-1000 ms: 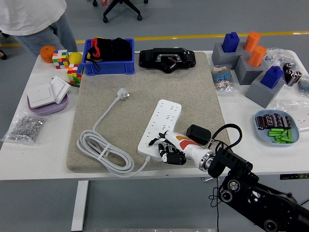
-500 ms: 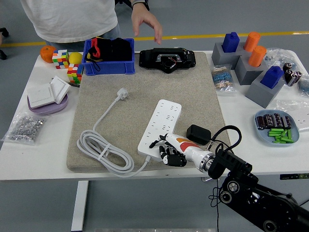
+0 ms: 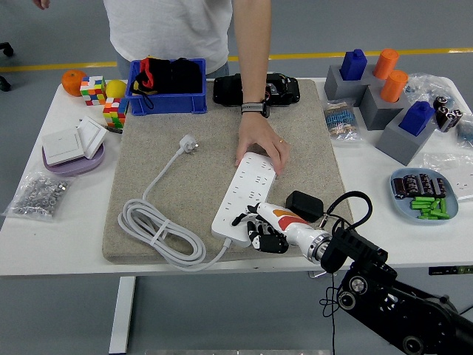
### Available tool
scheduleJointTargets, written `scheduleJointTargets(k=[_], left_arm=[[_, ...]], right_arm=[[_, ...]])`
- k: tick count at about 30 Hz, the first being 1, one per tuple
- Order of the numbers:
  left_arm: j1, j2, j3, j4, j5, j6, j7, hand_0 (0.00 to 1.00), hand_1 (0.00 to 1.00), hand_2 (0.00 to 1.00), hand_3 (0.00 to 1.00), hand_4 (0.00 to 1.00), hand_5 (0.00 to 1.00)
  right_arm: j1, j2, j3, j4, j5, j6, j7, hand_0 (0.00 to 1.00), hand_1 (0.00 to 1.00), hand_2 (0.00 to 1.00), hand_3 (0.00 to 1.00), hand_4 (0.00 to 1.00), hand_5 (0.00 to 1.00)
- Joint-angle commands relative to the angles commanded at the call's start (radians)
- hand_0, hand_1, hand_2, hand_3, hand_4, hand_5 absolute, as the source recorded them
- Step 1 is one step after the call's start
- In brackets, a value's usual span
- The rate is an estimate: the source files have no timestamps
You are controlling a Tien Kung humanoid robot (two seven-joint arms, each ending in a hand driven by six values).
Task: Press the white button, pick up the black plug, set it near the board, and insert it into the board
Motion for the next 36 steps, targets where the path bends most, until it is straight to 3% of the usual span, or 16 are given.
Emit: scheduleJointTargets(k=[10, 22, 26, 29, 30, 35, 36], left_arm=[[0.001, -0.002, 0.0, 0.0, -0.004, 0.001, 0.0, 0.708, 0.663, 0.585, 0.679, 0.662, 0.274], [0.0, -0.002, -0.002, 0.0, -0.005, 0.002, -0.001, 0.707, 0.663, 0.585, 0.679, 0.662, 0.274], [0.0, -0.002, 0.002, 0.0, -0.005, 0.001, -0.001, 0.707, 0.663, 0.586, 0.68, 0.661, 0.275], [0.0, -0.001, 0.001, 0.0, -0.002, 0.0, -0.001, 0.707, 0.663, 0.586, 0.68, 0.661, 0.275], [0.0, -0.001, 0.001, 0.0, -0.002, 0.0, 0.0, 0.708, 0.663, 0.585, 0.68, 0.661, 0.275], [0.007, 0.001, -0.005, 0.0, 0.003, 0.001, 0.001, 0.708, 0.663, 0.585, 0.68, 0.661, 0.275], [0.008, 0.001, -0.006, 0.0, 0.005, 0.001, 0.002, 0.708, 0.663, 0.586, 0.679, 0.66, 0.275]], right_arm=[[-0.008, -0.003, 0.001, -0.011, -0.016, -0.004, 0.007, 0.002, 0.002, 0.14, 0.652, 0.205, 0.002], [-0.038, -0.013, 0.065, 0.176, -0.003, 0.005, 0.002, 0.002, 0.002, 0.14, 0.648, 0.204, 0.002], [-0.067, -0.017, 0.12, 0.22, -0.027, -0.034, 0.064, 0.002, 0.002, 0.14, 0.634, 0.206, 0.002], [-0.092, -0.027, 0.169, 0.212, -0.035, -0.073, 0.118, 0.002, 0.002, 0.14, 0.634, 0.206, 0.002], [-0.097, -0.03, 0.181, 0.208, -0.034, -0.079, 0.129, 0.324, 0.25, 0.285, 0.578, 0.561, 0.002], [-0.142, -0.047, 0.249, 0.165, -0.031, -0.123, 0.192, 0.324, 0.25, 0.285, 0.578, 0.561, 0.002], [-0.152, -0.049, 0.26, 0.158, -0.024, -0.138, 0.21, 0.7, 0.696, 0.68, 0.711, 0.98, 0.174]])
